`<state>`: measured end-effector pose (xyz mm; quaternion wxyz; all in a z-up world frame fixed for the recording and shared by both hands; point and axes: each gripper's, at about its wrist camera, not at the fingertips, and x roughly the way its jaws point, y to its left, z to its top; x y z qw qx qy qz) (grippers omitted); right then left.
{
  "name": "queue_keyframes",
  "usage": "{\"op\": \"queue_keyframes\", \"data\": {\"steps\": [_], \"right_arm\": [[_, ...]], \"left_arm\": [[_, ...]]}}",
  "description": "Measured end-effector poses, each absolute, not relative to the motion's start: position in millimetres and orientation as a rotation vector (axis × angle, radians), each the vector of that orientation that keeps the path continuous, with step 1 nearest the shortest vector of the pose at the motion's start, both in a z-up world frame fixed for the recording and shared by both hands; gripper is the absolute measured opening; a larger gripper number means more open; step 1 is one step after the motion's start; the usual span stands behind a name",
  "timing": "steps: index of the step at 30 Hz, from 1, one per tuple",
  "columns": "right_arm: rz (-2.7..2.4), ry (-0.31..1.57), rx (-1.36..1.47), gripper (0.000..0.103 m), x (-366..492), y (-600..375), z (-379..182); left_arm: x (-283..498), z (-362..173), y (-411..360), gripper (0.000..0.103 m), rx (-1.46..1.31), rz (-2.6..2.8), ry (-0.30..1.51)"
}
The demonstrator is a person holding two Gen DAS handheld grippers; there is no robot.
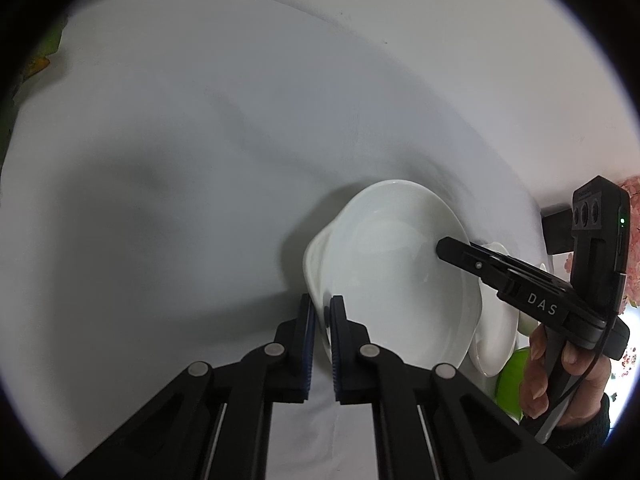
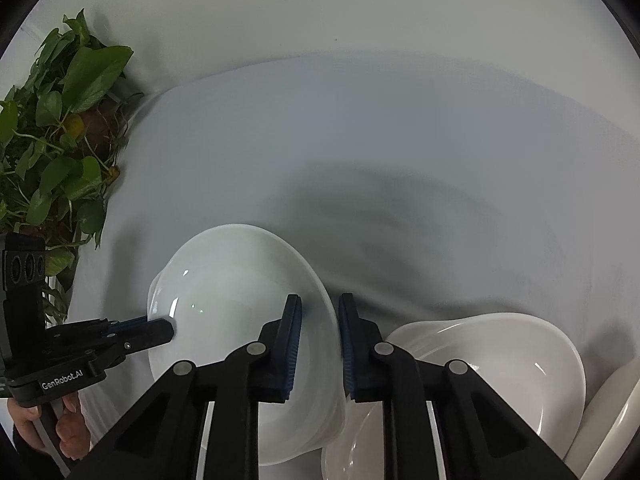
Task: Organize plates and bowls
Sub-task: 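Close both tools on the white dish rim and lift it, then carry the white dish over the blue plate and lower it on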
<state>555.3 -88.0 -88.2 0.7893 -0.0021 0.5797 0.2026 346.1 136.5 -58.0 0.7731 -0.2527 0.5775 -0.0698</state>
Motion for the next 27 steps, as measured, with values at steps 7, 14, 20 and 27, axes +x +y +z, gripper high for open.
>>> {"op": "queue_keyframes", "data": {"steps": [7, 14, 20, 27], "right_arm": [[0.406, 1.218, -0.025, 0.01, 549, -84, -83], [0.406, 1.163, -0.043, 0.009, 530, -69, -46], [0.412, 1.081, -0.023, 0.008, 491, -62, 11], [0.396, 1.008, -0.023, 0.008, 413, -74, 72]], "left_arm": [[346, -52, 134, 0.006, -0.539, -0.133, 1.244], [332, -12, 136, 0.006, -0.51, -0.111, 1.178], [301, 37, 129, 0.006, -0.488, -0.122, 1.092], [240, 75, 109, 0.006, -0.442, -0.15, 1.028]]}}
